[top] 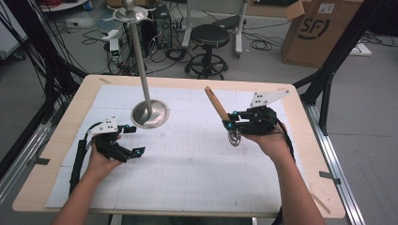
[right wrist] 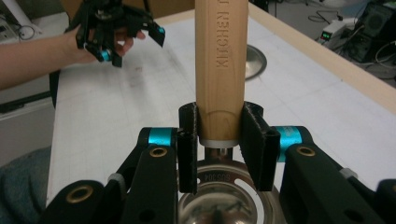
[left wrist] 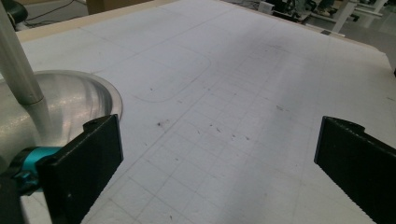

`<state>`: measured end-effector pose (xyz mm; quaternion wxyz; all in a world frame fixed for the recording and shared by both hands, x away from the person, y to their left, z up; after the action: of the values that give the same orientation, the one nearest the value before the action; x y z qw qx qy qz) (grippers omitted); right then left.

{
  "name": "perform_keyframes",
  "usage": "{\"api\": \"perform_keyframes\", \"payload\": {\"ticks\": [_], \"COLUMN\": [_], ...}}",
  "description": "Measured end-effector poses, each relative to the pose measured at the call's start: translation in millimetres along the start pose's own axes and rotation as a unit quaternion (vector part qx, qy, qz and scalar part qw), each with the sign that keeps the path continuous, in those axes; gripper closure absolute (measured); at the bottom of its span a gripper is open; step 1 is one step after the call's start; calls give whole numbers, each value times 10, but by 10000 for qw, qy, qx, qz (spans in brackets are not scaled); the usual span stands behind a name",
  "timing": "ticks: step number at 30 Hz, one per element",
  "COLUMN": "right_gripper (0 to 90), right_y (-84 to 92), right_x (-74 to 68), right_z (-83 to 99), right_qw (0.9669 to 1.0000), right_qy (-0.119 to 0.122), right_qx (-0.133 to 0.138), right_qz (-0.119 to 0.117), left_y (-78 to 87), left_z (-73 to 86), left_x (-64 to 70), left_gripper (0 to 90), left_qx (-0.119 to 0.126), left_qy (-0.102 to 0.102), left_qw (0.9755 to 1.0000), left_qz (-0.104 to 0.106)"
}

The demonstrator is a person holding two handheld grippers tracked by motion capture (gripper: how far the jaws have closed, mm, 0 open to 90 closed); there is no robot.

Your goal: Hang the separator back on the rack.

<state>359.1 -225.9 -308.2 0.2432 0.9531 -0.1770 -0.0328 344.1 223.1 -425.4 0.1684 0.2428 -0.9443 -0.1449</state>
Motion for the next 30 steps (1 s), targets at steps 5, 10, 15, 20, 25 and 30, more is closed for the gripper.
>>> {"api": "perform_keyframes", "payload": {"ticks": [5, 10, 15, 20, 25, 30], "right_gripper": [689, 689, 689, 689, 689, 689], "right_y": [-52, -95, -132, -168, -185, -197], "right_x": [29, 53, 87, 128, 202, 279], "right_z": [-140, -329, -478, -578, -701, -861], "right_qw": [10000, 9998, 9995, 9990, 9989, 9988], "right_qy": [61, 174, 281, 395, 348, 389], "right_qx": [33, 40, 98, 196, 275, 292], "right_qz": [-18, -41, -125, -117, -140, -73], "left_y": [-5, -6, 7, 7, -2, 1], "left_z": [-5, -7, -11, -11, -11, -9], "left_x": [-1, -47, -45, -50, -37, -45], "left_gripper": [17, 17, 17, 17, 17, 17], "left_qx": [11, 113, 169, 164, 139, 140], "left_qy": [-36, 32, 51, 50, 31, 47], "left_qw": [10000, 9999, 9998, 9999, 9999, 9999], "left_qz": [-2, 7, 11, 9, 24, 8]}}
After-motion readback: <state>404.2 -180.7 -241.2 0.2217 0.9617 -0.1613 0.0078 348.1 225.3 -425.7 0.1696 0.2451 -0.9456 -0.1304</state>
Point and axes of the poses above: each handheld gripper's, and its own axes: y roughly backward along the jaws, z roughly out of its underside, x roughly to its right, the point moved 1 cm from there along -y, roughly forward along the jaws, and after that the axes turned 7 degrees about y, right-handed, at the moved point
